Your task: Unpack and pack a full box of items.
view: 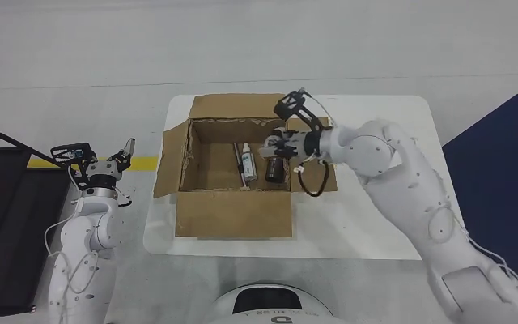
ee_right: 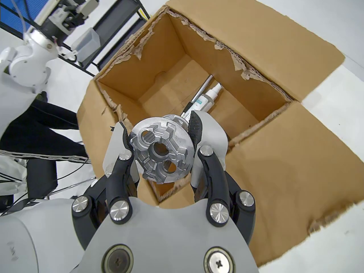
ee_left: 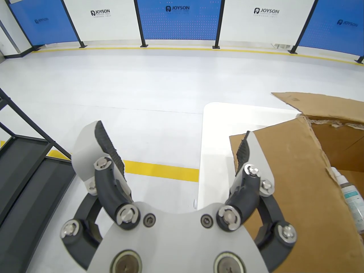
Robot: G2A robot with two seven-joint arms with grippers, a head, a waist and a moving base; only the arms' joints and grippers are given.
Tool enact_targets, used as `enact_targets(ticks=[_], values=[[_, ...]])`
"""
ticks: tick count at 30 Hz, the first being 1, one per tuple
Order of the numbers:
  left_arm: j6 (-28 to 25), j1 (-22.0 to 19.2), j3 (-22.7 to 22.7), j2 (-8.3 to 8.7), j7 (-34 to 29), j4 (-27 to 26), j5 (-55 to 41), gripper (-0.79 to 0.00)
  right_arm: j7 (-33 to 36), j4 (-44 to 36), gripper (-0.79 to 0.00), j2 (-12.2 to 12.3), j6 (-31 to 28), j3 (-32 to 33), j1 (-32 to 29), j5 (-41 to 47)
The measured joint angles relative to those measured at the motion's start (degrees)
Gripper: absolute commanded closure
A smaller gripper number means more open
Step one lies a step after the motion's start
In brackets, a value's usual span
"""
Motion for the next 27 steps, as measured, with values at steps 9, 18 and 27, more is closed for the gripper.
enact_targets(ticks=[9, 18, 27], values=[[0.00, 0.00, 0.00, 0.00, 0.00, 0.00, 0.00, -0.785, -2.90, 12.13, 0.000, -6.25, 7.60, -18.77, 10.65, -16.58], [0.00, 0.00, 0.00, 0.00, 0.00, 0.00, 0.00, -0.785, -5.80, 23.49, -0.129, -11.36, 10.67, -24.19, 14.92, -16.74], [0.00, 0.00, 0.00, 0.00, 0.00, 0.00, 0.00, -0.785, -6.34, 29.58, -0.785, -14.86, 11.46, -25.83, 16.82, -16.16]])
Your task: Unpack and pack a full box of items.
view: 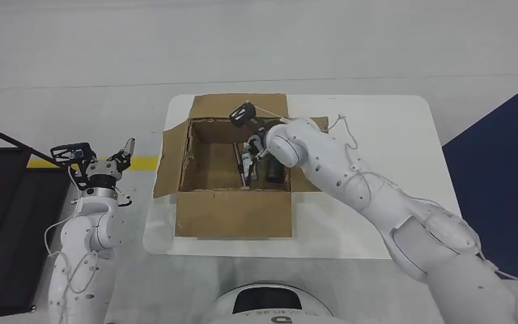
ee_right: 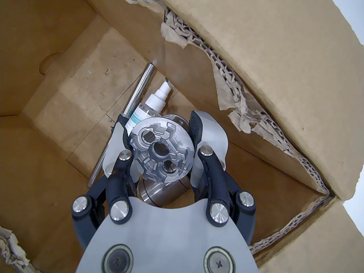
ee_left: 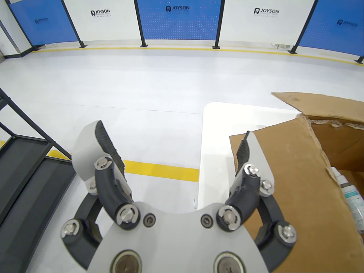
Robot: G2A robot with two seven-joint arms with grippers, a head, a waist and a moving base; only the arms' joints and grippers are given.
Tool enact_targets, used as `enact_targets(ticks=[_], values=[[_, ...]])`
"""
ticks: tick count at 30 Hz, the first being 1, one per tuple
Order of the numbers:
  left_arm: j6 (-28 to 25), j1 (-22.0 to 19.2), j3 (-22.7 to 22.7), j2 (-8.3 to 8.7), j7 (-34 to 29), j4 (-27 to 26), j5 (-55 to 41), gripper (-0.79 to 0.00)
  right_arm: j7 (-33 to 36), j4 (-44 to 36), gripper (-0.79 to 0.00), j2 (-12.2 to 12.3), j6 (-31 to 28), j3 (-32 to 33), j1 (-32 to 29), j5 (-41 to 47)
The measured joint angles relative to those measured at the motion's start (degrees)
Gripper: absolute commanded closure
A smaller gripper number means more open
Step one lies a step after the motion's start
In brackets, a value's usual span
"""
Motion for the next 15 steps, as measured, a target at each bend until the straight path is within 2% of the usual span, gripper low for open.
enact_targets(ticks=[5, 9, 12, 15], values=[[0.00, 0.00, 0.00, 0.00, 0.00, 0.00, 0.00, -0.785, -0.63, -0.06, -0.785, -0.44, 0.45, 0.89, -0.73, -0.62], [0.00, 0.00, 0.00, 0.00, 0.00, 0.00, 0.00, -0.785, -1.68, -2.80, -0.785, 0.23, 0.39, 2.97, -2.46, -1.15], [0.00, 0.00, 0.00, 0.00, 0.00, 0.00, 0.00, -0.785, -2.97, -8.85, -0.785, 1.80, -1.38, 7.11, -5.01, -0.04], [0.00, 0.00, 0.00, 0.00, 0.00, 0.00, 0.00, -0.785, -3.57, -18.64, -0.785, 4.91, -6.27, 15.33, -10.16, 3.34]])
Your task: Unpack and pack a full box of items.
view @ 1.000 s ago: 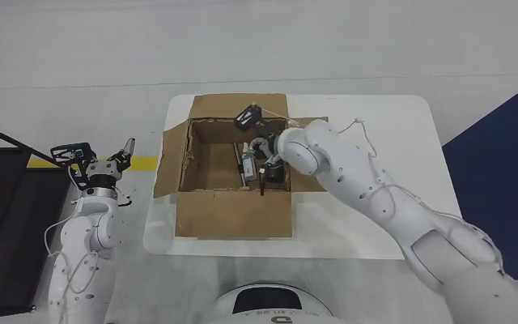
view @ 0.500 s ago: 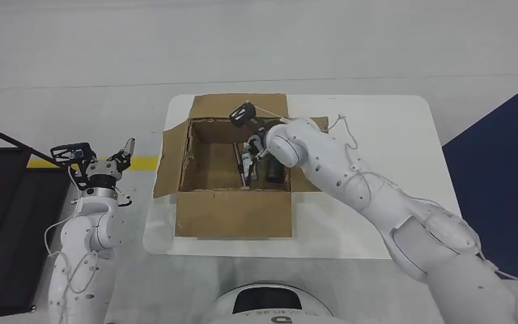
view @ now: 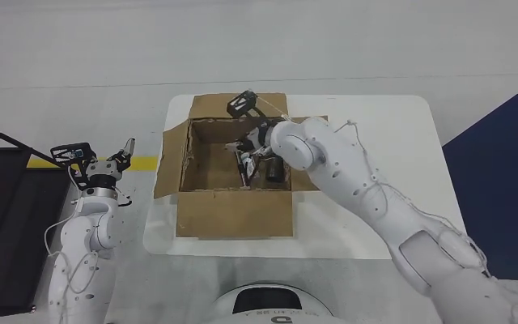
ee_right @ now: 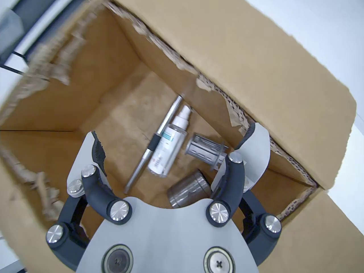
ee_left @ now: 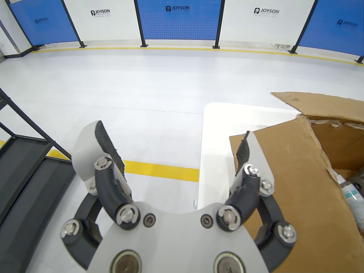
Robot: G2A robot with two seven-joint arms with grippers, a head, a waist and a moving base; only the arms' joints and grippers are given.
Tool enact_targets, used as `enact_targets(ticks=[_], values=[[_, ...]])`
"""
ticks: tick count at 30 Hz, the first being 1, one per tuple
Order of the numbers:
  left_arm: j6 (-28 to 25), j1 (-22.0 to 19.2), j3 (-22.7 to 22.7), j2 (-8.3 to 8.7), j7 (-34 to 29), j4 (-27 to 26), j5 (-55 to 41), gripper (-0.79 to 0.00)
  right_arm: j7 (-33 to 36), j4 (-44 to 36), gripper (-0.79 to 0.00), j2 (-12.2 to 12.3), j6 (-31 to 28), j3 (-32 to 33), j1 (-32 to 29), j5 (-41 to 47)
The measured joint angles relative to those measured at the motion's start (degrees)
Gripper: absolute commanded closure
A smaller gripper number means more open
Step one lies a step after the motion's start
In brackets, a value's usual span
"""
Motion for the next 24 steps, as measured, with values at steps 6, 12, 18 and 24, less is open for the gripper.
enact_targets(ticks=[6, 12, 18, 24], values=[[0.00, 0.00, 0.00, 0.00, 0.00, 0.00, 0.00, -0.785, 3.48, -21.37, -0.785, 6.54, -8.98, 24.16, -17.84, 6.32], [0.00, 0.00, 0.00, 0.00, 0.00, 0.00, 0.00, -0.785, 5.94, -20.11, -0.785, 9.08, -17.97, 44.06, -29.97, 22.55], [0.00, 0.00, 0.00, 0.00, 0.00, 0.00, 0.00, -0.785, 17.24, -2.21, -0.785, 10.13, -19.63, 47.48, -25.74, 36.99], [0.00, 0.00, 0.00, 0.00, 0.00, 0.00, 0.00, -0.785, 30.23, 14.09, -0.785, 9.69, -17.54, 39.38, -15.16, 42.32]])
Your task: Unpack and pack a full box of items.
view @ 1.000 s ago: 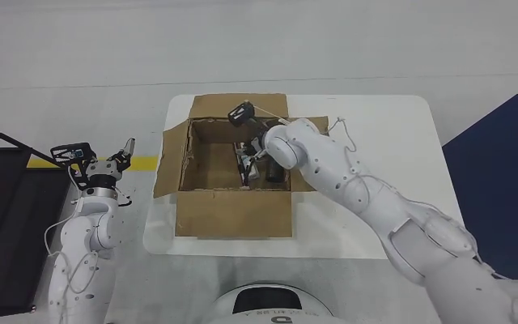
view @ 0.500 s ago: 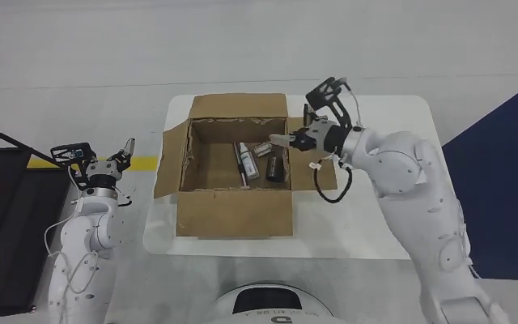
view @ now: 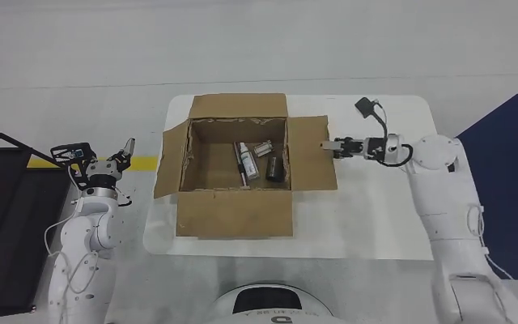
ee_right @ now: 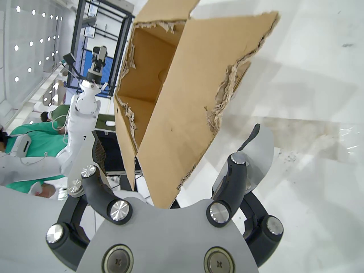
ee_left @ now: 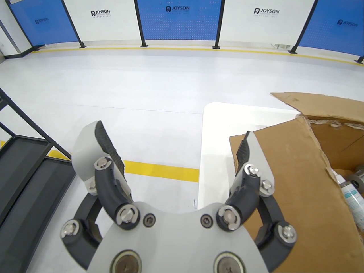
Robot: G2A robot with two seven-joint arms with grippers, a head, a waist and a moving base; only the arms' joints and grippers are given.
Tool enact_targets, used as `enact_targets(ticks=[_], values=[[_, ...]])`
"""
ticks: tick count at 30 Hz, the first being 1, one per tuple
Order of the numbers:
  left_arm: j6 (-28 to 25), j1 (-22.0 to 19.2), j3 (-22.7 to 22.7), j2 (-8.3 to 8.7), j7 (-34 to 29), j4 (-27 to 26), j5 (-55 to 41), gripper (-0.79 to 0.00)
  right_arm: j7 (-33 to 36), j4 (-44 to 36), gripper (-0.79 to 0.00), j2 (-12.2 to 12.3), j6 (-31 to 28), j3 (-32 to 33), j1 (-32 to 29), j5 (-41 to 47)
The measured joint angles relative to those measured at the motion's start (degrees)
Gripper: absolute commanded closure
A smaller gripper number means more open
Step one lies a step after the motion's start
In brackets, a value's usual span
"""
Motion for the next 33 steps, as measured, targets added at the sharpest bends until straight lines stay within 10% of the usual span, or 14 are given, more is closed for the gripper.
enact_targets(ticks=[7, 18, 33], values=[[0.00, 0.00, 0.00, 0.00, 0.00, 0.00, 0.00, -0.785, 4.88, 7.26, -0.785, -0.60, -2.01, -4.49, 6.14, 6.26], [0.00, 0.00, 0.00, 0.00, 0.00, 0.00, 0.00, -0.785, 3.99, -4.47, -0.785, 0.50, -3.39, -7.05, 3.14, 15.83], [0.00, 0.00, 0.00, 0.00, 0.00, 0.00, 0.00, -0.785, -12.84, -7.62, -0.785, -3.40, -2.03, -26.74, 10.04, -0.87]])
